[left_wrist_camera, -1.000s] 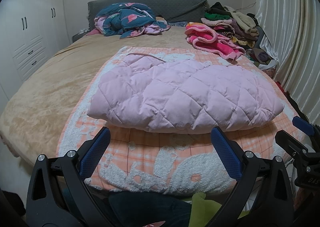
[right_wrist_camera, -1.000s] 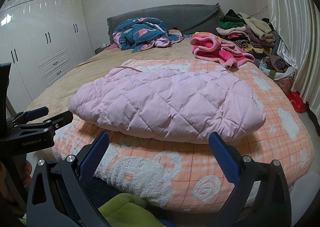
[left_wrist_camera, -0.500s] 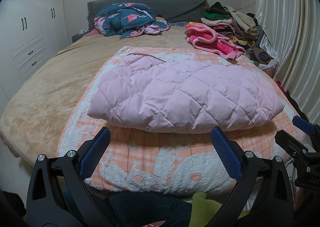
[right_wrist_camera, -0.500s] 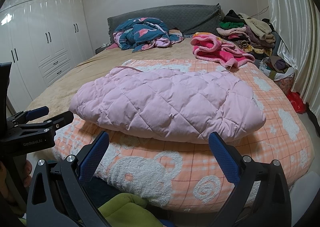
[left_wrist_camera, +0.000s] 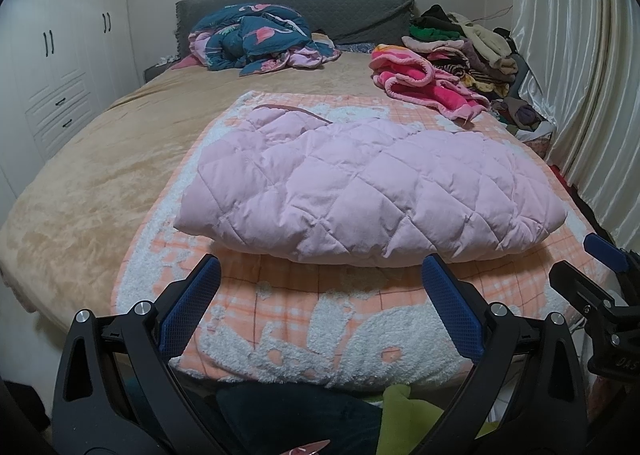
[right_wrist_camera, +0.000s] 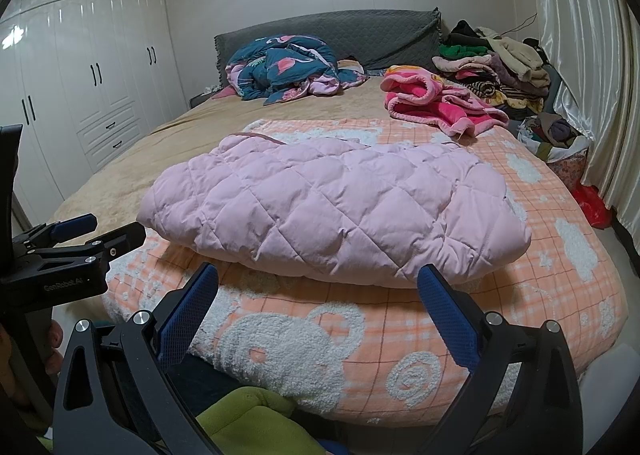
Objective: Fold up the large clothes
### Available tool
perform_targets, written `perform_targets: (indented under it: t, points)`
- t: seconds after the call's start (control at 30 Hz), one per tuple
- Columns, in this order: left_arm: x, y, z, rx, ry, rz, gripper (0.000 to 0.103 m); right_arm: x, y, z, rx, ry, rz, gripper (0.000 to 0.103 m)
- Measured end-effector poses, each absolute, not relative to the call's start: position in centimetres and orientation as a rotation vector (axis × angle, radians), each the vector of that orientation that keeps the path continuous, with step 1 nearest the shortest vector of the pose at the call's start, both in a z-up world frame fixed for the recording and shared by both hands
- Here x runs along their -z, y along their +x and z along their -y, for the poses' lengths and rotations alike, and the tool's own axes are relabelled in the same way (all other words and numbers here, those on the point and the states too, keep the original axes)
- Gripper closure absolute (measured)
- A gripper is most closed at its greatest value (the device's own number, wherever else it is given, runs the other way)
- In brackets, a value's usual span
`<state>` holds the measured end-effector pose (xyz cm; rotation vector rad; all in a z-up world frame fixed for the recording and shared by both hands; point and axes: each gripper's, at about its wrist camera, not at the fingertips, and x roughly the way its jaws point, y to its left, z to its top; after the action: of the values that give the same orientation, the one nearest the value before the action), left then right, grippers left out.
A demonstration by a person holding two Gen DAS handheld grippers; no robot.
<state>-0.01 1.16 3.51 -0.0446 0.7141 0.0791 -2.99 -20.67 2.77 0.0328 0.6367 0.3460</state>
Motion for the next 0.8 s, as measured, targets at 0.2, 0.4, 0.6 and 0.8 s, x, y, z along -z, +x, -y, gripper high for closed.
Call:
perform_targets:
  t: [0.2, 0.4, 0.6, 0.8]
  points:
    - [-3.0, -0.1, -1.6, -0.072, -0.052, -0.728, 0.009, -2.7, -3.0, 20.5, -0.343, 0.032, -0.638, 0.004]
    - [-2.6, 0.0, -1.8, -0.077, -0.062, -0.741, 0.009, -2.7, -3.1, 20.7, -0.334, 0.037, -0.640, 0.004]
    - [-1.9, 0.4, -2.7, -0.105, -0.073, -0.747, 0.009, -2.4, -2.9, 22.2, -0.281, 0.072, -0.624, 0.004]
    - [0.2, 3.3, -9.3, -0.285, -0.128, -0.781, 0.009, -0.2, -1.8, 32.2, 0.016, 0.164, -0.575, 0.004]
